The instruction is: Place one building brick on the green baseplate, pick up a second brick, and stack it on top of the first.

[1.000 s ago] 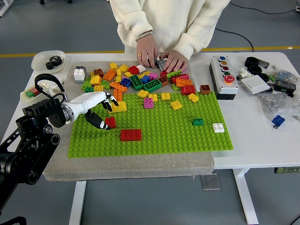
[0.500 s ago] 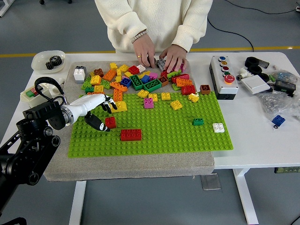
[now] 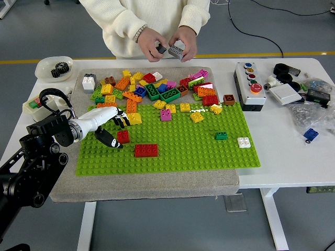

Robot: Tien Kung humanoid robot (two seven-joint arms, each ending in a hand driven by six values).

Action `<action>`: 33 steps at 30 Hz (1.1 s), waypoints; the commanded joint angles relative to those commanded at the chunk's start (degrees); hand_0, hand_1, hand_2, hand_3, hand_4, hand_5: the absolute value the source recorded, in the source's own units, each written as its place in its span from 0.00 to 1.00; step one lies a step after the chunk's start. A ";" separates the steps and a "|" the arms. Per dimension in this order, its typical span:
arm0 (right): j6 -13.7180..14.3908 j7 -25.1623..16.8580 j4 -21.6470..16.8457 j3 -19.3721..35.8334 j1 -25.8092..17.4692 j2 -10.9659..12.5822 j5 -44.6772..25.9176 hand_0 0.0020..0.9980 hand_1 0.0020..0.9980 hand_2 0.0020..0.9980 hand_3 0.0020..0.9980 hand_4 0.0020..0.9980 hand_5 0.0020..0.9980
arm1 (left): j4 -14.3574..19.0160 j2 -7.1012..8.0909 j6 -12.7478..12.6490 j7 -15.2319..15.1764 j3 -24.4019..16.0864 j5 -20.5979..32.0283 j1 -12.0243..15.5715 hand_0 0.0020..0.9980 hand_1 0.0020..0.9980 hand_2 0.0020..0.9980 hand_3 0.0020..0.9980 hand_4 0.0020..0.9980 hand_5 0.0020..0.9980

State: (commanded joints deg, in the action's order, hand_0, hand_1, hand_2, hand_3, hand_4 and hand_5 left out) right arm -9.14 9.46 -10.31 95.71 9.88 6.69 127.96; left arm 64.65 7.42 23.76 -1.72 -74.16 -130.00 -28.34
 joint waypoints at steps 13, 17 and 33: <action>0.04 0.00 0.00 0.05 0.04 0.00 -0.17 0.75 0.66 0.73 0.62 0.86 0.34 | -0.88 -0.23 -1.27 -0.24 -0.11 0.00 -0.15 0.77 0.65 0.57 0.58 1.00 0.07; 0.06 0.02 0.00 0.07 0.09 0.00 -0.30 0.75 0.66 0.73 0.62 0.86 0.34 | -1.08 -0.28 -1.26 -0.34 0.06 0.00 -0.16 0.76 0.65 0.56 0.58 0.99 0.06; 0.09 0.00 0.00 0.12 0.14 0.06 -0.37 0.75 0.66 0.73 0.62 0.86 0.34 | -1.65 -0.53 -2.26 -0.28 0.53 0.00 0.03 0.74 0.62 0.55 0.56 0.97 0.05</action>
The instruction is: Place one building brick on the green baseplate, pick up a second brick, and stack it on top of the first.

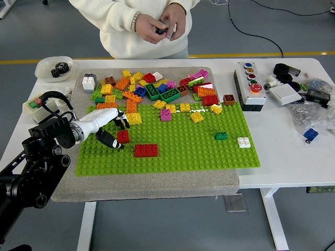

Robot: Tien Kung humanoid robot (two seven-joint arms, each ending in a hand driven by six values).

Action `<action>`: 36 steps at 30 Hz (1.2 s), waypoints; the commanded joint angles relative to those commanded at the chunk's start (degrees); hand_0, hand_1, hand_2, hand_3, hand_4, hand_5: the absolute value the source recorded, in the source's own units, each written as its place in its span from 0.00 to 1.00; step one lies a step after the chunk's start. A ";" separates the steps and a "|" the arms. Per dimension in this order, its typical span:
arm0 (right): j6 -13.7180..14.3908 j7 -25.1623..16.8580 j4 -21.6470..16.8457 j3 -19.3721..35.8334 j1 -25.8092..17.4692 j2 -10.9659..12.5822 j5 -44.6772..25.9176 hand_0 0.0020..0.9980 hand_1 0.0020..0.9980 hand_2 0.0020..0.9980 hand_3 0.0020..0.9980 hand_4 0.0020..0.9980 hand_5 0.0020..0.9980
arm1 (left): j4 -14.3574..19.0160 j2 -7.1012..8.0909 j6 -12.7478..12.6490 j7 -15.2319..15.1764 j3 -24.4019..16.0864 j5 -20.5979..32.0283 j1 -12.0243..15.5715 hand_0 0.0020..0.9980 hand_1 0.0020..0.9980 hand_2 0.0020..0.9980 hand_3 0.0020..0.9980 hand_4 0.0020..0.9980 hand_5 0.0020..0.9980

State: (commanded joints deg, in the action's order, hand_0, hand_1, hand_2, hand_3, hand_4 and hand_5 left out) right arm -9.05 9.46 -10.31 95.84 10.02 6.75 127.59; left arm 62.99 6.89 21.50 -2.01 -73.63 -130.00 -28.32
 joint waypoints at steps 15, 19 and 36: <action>0.03 -0.02 0.00 -0.11 0.07 -0.02 -0.29 0.75 0.66 0.73 0.62 0.86 0.34 | -0.32 -0.13 -0.31 0.08 0.40 0.00 -0.02 0.68 0.54 0.51 0.53 0.91 0.00; 0.01 -0.02 0.00 -0.10 -0.03 -0.02 -0.18 0.75 0.66 0.73 0.62 0.86 0.34 | -0.31 -0.13 -0.40 0.11 0.49 0.00 0.02 0.68 0.54 0.51 0.53 0.91 0.00; -0.08 -0.04 0.00 -0.30 -0.08 -0.06 -0.04 0.75 0.66 0.73 0.62 0.86 0.34 | -0.37 -0.15 -1.85 0.53 1.01 0.00 -0.24 0.59 0.48 0.48 0.53 0.94 0.00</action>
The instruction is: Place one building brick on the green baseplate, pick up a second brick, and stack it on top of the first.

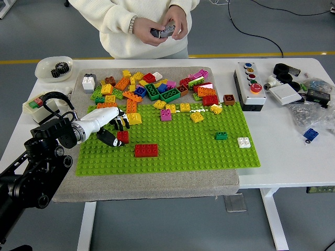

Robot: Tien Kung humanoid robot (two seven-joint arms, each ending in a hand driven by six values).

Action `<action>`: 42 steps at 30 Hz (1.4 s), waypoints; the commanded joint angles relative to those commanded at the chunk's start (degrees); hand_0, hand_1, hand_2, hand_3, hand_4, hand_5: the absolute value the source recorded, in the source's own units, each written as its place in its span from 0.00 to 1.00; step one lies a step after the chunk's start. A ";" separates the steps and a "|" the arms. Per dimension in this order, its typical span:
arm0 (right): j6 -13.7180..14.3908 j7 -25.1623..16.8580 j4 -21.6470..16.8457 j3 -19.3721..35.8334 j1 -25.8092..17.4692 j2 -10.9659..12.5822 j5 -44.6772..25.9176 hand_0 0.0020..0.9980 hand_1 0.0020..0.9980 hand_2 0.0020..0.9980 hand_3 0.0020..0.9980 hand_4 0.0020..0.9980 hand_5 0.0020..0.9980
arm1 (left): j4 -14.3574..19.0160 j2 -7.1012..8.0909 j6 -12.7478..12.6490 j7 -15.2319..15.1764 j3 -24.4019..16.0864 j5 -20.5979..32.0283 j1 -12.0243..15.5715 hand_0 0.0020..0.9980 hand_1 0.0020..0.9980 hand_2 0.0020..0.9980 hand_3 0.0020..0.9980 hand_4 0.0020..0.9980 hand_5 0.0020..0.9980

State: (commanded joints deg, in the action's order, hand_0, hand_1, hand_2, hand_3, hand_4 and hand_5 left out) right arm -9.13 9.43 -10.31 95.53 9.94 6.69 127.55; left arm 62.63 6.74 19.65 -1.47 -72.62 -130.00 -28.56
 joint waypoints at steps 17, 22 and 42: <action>0.01 0.01 0.00 -0.03 0.00 0.01 -0.18 0.75 0.66 0.73 0.62 0.86 0.35 | -0.39 0.04 0.21 -0.65 0.61 0.00 -0.04 0.58 0.47 0.47 0.54 0.97 0.00; 0.03 0.01 0.00 -0.04 0.03 0.03 -0.29 0.75 0.66 0.73 0.62 0.87 0.34 | -0.21 0.10 0.37 -0.87 0.42 0.00 -0.21 0.57 0.46 0.46 0.53 0.95 0.00; 0.07 0.02 0.00 0.07 0.08 0.03 -0.39 0.75 0.66 0.73 0.62 0.87 0.34 | -0.02 -0.04 -0.57 -0.67 -0.10 0.00 -0.42 0.57 0.44 0.44 0.52 0.93 0.00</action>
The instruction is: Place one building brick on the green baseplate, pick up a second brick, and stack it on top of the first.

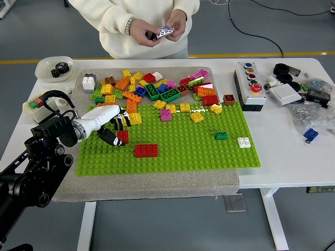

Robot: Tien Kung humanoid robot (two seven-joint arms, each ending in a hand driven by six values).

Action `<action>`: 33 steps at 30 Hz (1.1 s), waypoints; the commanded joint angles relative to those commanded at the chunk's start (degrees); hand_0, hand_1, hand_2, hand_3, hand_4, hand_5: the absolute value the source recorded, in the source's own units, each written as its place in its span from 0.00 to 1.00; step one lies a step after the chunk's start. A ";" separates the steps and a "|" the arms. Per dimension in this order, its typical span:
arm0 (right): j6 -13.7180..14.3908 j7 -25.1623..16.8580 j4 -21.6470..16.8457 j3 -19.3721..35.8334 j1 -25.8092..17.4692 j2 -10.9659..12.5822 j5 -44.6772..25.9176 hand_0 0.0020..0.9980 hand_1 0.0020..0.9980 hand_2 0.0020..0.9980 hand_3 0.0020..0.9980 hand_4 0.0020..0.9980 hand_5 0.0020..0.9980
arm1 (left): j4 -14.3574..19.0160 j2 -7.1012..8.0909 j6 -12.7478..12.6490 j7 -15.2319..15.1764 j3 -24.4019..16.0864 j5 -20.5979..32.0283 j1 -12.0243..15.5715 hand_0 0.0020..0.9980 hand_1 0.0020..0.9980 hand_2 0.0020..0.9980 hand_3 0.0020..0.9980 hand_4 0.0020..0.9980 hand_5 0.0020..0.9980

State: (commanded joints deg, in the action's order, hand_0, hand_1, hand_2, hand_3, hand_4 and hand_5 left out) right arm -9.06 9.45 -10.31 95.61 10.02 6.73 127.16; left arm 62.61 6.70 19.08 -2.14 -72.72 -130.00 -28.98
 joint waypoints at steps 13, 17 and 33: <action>0.01 0.01 0.00 0.02 -0.05 0.03 -0.01 0.75 0.66 0.73 0.62 0.86 0.35 | 1.08 0.45 1.00 0.26 -0.59 0.00 -0.15 0.57 0.44 0.44 0.52 0.93 0.00; -0.01 0.01 0.00 0.06 -0.12 0.06 0.12 0.75 0.66 0.73 0.62 0.87 0.34 | 1.82 0.74 1.65 0.47 -0.55 0.00 -0.17 0.57 0.44 0.44 0.53 0.93 0.00; -0.11 0.03 0.00 -0.07 -0.11 0.00 0.45 0.75 0.66 0.73 0.62 0.86 0.35 | 4.27 2.03 3.58 1.19 -0.29 0.00 -0.44 0.57 0.44 0.44 0.53 0.93 0.00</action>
State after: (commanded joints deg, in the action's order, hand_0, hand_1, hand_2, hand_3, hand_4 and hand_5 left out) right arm -9.16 9.48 -10.31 95.54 9.91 6.72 127.61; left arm 66.88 8.72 22.65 -0.95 -73.01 -130.00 -29.42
